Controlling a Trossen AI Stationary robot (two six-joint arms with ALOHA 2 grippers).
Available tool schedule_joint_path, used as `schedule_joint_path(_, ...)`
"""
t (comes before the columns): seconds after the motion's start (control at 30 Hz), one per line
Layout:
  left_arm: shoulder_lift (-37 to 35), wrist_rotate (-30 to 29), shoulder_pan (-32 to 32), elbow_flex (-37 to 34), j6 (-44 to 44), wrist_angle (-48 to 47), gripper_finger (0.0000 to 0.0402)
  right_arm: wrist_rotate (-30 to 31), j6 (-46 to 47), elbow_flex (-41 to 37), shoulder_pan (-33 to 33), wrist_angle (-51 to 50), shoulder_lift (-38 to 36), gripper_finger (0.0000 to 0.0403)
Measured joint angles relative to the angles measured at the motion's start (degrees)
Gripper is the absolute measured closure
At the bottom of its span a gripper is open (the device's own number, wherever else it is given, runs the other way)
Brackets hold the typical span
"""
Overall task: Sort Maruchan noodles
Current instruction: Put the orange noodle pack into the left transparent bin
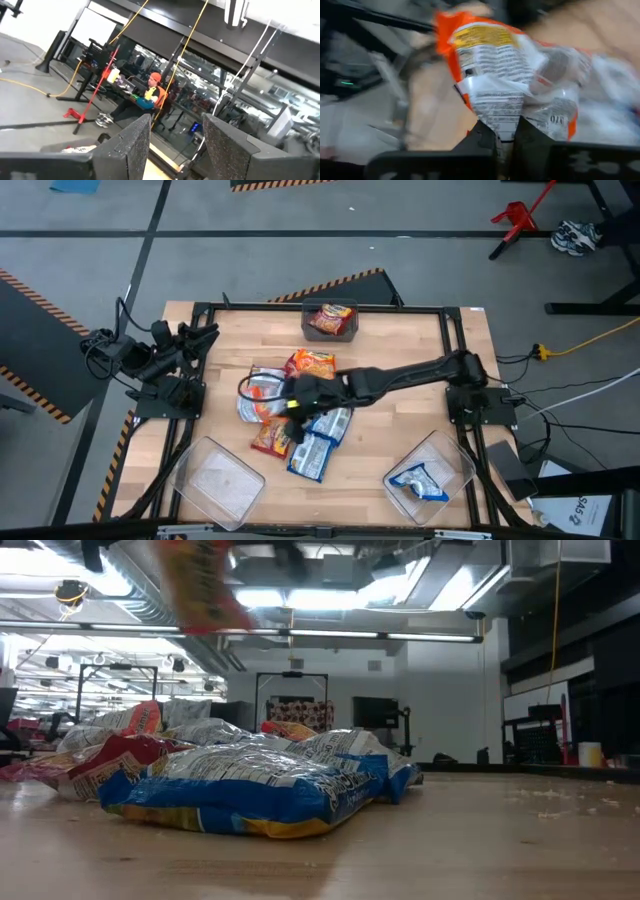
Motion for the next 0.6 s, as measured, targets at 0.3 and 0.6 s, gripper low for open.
schedule_joint_path(0.3,0.0,1.5,0.0,0.0,-3.4,0.0,0.0225,-14.0,-5.5,0.3,2.1,27.5,10.3,0.0403)
schedule_joint_path(0.6,0.0,1.1,0.0,0.0,-3.9,0.1,0.0225,-20.8,-11.0,11.7,6.6,32.2,22.3,0.0403)
